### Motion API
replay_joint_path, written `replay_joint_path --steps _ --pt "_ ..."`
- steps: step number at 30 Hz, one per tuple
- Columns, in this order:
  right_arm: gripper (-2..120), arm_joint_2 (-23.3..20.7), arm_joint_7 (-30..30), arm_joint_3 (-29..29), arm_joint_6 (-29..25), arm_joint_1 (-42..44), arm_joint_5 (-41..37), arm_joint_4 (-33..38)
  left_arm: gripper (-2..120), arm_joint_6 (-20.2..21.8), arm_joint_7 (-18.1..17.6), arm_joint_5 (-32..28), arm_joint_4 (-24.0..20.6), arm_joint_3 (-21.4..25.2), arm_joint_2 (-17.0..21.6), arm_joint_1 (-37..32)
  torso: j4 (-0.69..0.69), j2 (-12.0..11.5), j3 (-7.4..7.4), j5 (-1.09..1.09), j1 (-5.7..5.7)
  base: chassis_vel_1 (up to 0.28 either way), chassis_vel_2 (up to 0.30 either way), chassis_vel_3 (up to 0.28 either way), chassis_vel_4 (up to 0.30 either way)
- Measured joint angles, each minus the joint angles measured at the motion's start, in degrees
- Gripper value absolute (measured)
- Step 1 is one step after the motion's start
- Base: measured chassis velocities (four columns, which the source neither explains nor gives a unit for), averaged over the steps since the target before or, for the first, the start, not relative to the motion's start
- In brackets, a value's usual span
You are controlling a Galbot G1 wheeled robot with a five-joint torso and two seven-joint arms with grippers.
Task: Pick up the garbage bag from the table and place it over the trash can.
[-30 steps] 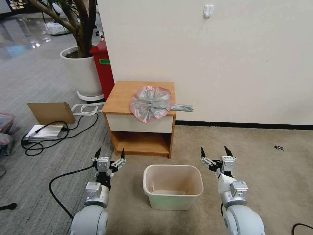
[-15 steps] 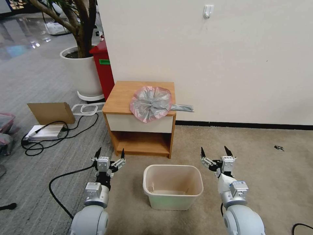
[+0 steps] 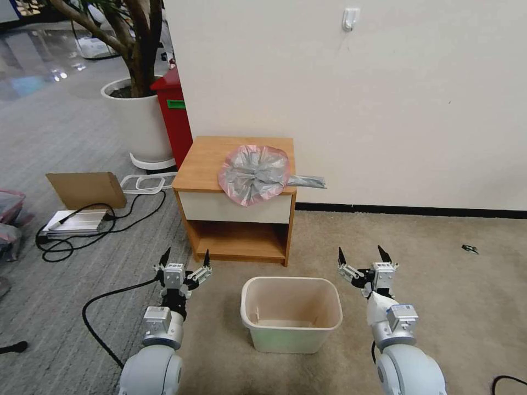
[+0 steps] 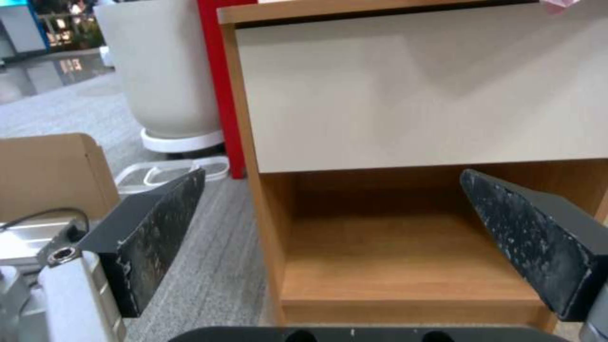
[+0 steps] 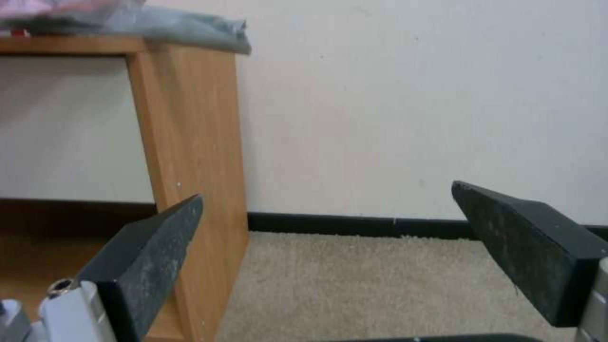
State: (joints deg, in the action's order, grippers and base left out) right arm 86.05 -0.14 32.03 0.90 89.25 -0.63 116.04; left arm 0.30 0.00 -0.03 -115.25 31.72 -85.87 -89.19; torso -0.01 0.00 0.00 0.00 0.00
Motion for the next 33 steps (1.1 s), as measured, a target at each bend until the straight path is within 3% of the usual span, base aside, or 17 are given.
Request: replay_joint_path --steps 7,11,12,14,17,18,19,21,24,27,33 --pt "100 0.7 -1.1 3.0 4.9 2.5 -3.7 8.2 100 3.2 -0.1 -0.8 -6.8 2.8 1.1 -4.2 0.01 0.0 0.0 -0.01 0.0 0.0 0.0 0.0 0.0" --pt "100 1.1 -1.1 4.7 7.8 3.8 -6.2 13.0 100 7.0 -0.5 -1.9 -14.7 6.0 2.5 -9.0 0.0 0.0 0.0 0.06 0.0 0.0 0.0 0.0 0.0" --pt "100 1.1 -1.1 4.7 7.8 3.8 -6.2 13.0 100 7.0 -0.5 -1.9 -14.7 6.0 2.5 -9.0 0.0 0.0 0.0 0.06 0.0 0.0 0.0 0.0 0.0" --pt "100 1.6 -0.1 6.6 10.7 4.8 -9.6 17.0 100 8.7 -0.7 -2.4 -18.5 7.4 3.1 -11.4 0.03 0.0 -0.01 -0.02 0.0 0.0 0.0 0.0 0.0" --pt "100 2.1 -1.2 7.6 12.2 5.8 -12.1 18.9 100 9.6 -1.0 -3.3 -19.5 7.5 3.7 -12.0 0.0 0.0 -0.01 -0.07 0.01 0.0 0.0 0.0 0.0" --pt "100 2.3 -2.9 7.6 12.2 6.3 -12.7 18.3 100 11.4 -1.8 -4.9 -21.2 8.0 5.0 -12.9 -0.01 0.0 -0.01 -0.08 0.0 0.0 0.0 0.0 0.0" --pt "100 2.5 -3.9 7.5 11.6 6.3 -12.7 17.4 100 13.5 -2.9 -7.1 -23.6 8.7 6.6 -14.2 0.0 0.0 -0.01 0.08 0.0 0.0 0.0 0.0 0.0" --pt "100 2.6 -3.8 7.1 10.7 6.3 -12.7 16.3 100 17.3 -4.7 -10.9 -27.2 9.8 9.3 -16.3 0.02 0.0 -0.01 -0.04 0.0 0.0 0.0 0.0 0.0" --pt "100 2.8 -2.1 6.3 10.0 6.6 -12.7 15.4 100 20.2 -6.1 -13.7 -28.6 10.7 11.4 -17.9 0.01 0.0 0.0 0.02 0.0 0.0 0.0 0.0 0.0" --pt "100 3.0 -1.1 5.7 9.1 6.6 -12.8 14.7 100 19.8 -6.5 -15.9 -27.9 11.0 14.2 -17.1 -0.01 0.0 0.0 -0.01 0.0 0.0 0.0 0.0 0.0" --pt "100 2.9 0.6 4.0 8.9 5.2 -16.3 13.4 100 19.3 -5.8 -16.4 -27.5 11.4 14.7 -17.1 0.0 0.0 0.0 -0.01 0.0 0.0 0.0 0.0 0.0"
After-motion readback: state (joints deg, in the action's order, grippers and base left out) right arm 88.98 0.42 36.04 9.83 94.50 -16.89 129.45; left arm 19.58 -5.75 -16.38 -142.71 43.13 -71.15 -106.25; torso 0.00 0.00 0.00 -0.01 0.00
